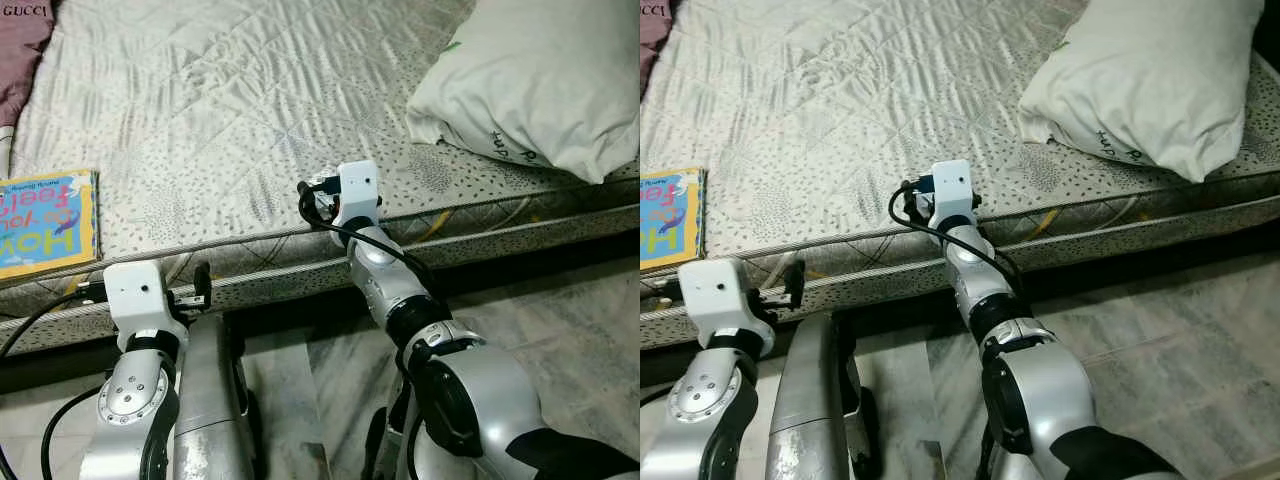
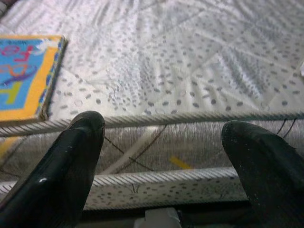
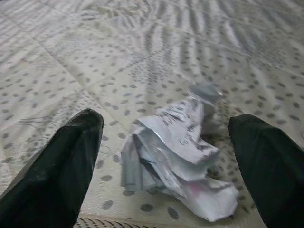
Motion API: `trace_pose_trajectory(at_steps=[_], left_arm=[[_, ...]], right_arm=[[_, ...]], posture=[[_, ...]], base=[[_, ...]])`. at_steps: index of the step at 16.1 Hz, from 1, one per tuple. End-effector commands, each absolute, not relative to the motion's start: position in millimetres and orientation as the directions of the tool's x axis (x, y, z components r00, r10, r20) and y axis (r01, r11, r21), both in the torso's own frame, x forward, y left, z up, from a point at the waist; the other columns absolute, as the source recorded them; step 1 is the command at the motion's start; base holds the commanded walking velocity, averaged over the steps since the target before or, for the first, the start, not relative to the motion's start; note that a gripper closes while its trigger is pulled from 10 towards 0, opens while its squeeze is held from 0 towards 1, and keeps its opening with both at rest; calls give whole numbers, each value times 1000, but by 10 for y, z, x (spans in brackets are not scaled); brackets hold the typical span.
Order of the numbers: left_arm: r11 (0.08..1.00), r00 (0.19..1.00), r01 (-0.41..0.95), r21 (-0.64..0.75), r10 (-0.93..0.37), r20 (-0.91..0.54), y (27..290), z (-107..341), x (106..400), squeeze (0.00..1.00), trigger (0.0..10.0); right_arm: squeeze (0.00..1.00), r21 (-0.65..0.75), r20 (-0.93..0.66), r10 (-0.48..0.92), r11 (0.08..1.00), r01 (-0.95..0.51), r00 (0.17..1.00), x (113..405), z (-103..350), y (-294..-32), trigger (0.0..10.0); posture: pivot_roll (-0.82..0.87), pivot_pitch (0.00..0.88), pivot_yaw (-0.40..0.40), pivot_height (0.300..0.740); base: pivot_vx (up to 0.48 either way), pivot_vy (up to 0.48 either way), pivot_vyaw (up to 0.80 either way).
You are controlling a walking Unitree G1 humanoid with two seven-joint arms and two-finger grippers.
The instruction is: Clean up the room
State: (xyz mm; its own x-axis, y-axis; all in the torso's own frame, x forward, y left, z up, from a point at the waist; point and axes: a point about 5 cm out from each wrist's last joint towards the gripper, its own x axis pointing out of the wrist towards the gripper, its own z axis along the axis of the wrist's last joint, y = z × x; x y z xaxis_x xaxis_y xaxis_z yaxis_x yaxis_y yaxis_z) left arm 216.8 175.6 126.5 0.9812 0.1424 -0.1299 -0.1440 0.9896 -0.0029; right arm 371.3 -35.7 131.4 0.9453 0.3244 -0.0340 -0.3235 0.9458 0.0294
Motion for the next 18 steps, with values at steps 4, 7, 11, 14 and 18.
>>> trace_pose_trajectory(at_steps=[4, 7, 11, 14, 18], left_arm=[[989, 980, -146, 0, 145, -134, 1782, 1247, 2152, 0, 10000], [989, 980, -149, -7, 146, -135, 1790, 1235, 2148, 0, 10000], [987, 979, -158, -26, 154, -135, 1789, 1230, 2150, 0, 10000], [987, 977, -159, -27, 154, -146, 1775, 1222, 2112, 0, 10000], [984, 972, -175, -33, 167, -165, 1791, 1218, 2010, 0, 10000]], right_arm=[[0, 23, -28, 357, 934, -356, 934, 3693, 1315, -295, 10000], [0, 35, -26, 353, 935, -352, 935, 3696, 1321, -293, 10000], [0, 27, -22, 347, 938, -346, 938, 3703, 1320, -327, 10000], [0, 15, -50, 368, 930, -368, 929, 3674, 1250, -325, 10000], [0, 2, -131, 398, 916, -401, 908, 3614, 1123, -248, 10000]], posture=[[98, 128, -43, 491], [100, 127, -45, 491], [97, 134, -45, 491], [102, 149, -48, 491], [123, 182, -48, 491]], base=[[64, 0, 800], [192, 0, 0], [0, 0, 0], [0, 0, 0], [0, 0, 0]])
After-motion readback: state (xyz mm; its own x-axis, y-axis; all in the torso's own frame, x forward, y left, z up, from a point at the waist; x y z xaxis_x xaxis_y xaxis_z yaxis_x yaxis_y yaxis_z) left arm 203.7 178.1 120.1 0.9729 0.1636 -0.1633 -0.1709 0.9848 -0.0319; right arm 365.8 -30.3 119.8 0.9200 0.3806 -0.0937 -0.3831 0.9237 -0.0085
